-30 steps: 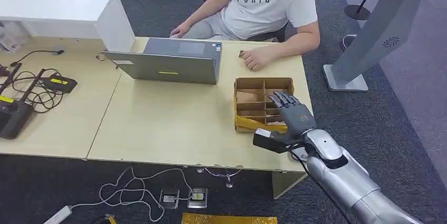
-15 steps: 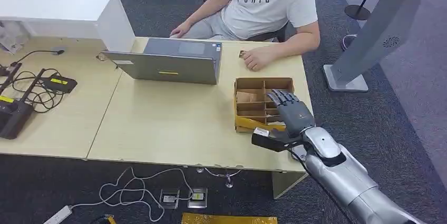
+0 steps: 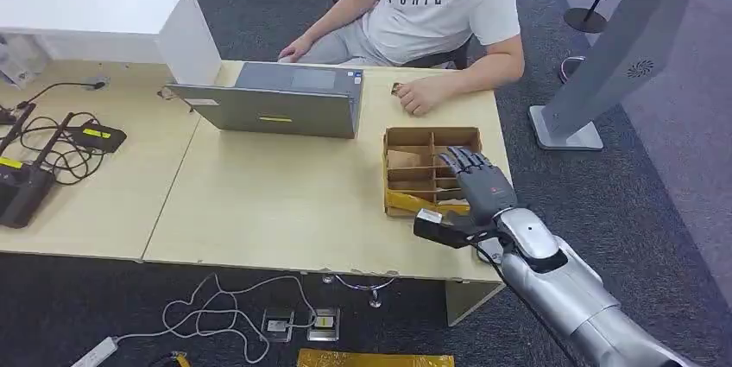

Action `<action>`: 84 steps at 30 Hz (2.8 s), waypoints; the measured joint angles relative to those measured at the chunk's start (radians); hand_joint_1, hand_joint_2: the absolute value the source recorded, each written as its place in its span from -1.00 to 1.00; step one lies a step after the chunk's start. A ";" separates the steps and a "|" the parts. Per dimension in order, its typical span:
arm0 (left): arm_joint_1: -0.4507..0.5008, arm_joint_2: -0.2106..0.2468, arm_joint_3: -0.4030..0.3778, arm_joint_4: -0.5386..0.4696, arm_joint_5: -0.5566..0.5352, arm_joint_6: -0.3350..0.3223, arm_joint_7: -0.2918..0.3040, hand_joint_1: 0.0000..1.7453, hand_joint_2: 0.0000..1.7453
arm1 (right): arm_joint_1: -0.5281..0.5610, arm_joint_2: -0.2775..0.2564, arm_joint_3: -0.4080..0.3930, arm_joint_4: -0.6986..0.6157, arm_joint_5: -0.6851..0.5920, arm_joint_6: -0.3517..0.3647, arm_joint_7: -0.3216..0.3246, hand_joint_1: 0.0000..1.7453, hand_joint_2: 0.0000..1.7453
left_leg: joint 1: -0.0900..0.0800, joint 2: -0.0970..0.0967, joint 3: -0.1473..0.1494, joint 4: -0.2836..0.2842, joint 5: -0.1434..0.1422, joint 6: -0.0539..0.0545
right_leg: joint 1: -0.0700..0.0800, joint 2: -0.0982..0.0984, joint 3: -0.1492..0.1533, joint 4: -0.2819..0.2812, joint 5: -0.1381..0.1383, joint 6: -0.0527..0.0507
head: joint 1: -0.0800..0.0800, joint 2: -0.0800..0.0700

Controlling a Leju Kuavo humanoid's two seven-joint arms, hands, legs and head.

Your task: Pass the card to the sensor for recognition and then transmit it.

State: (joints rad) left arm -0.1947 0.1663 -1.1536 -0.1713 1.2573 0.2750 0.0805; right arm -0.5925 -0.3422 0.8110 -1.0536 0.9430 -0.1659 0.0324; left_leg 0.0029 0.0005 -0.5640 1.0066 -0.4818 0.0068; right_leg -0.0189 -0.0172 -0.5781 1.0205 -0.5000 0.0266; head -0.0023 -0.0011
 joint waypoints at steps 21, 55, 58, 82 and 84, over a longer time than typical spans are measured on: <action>0.005 0.000 0.000 0.000 0.007 0.005 0.000 -1.00 -1.00 | -0.006 0.006 0.000 -0.008 -0.010 0.079 0.006 1.00 1.00 | 0.000 0.000 0.000 0.000 0.000 0.000 | 0.000 0.000 0.000 0.000 0.000 0.000 | 0.000 0.000; 0.009 0.000 0.000 0.000 0.007 0.008 0.003 -1.00 -1.00 | -0.002 0.016 -0.002 -0.039 -0.054 0.009 -0.026 1.00 1.00 | 0.000 0.000 0.000 0.000 0.000 0.000 | 0.000 0.000 0.000 0.000 0.000 0.000 | 0.000 0.000; 0.009 0.000 0.000 0.000 0.007 0.013 0.003 -1.00 -1.00 | -0.006 0.016 -0.008 -0.041 -0.053 -0.021 -0.027 1.00 1.00 | 0.000 0.000 0.001 0.000 0.000 0.000 | 0.000 0.000 0.000 0.000 0.000 0.000 | 0.000 0.000; 0.015 0.000 0.000 0.000 0.007 0.016 0.003 -1.00 -1.00 | -0.006 0.016 -0.052 -0.087 -0.033 -0.031 -0.018 1.00 1.00 | 0.000 0.000 0.001 0.000 0.000 0.000 | 0.000 0.001 0.000 0.000 0.000 0.000 | 0.000 0.000; 0.015 0.000 0.000 0.000 0.007 0.016 0.003 -1.00 -1.00 | -0.006 0.016 -0.063 -0.092 -0.031 -0.049 -0.020 1.00 1.00 | 0.000 0.000 0.001 0.000 0.000 0.000 | 0.000 0.000 0.000 0.000 0.000 0.000 | 0.000 0.000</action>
State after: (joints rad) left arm -0.1796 0.1663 -1.1536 -0.1713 1.2646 0.2914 0.0832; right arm -0.5984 -0.3265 0.7477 -1.1460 0.9121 -0.2152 0.0126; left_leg 0.0032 0.0007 -0.5631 1.0067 -0.4817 0.0068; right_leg -0.0185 -0.0168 -0.5778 1.0206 -0.5000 0.0266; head -0.0023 -0.0011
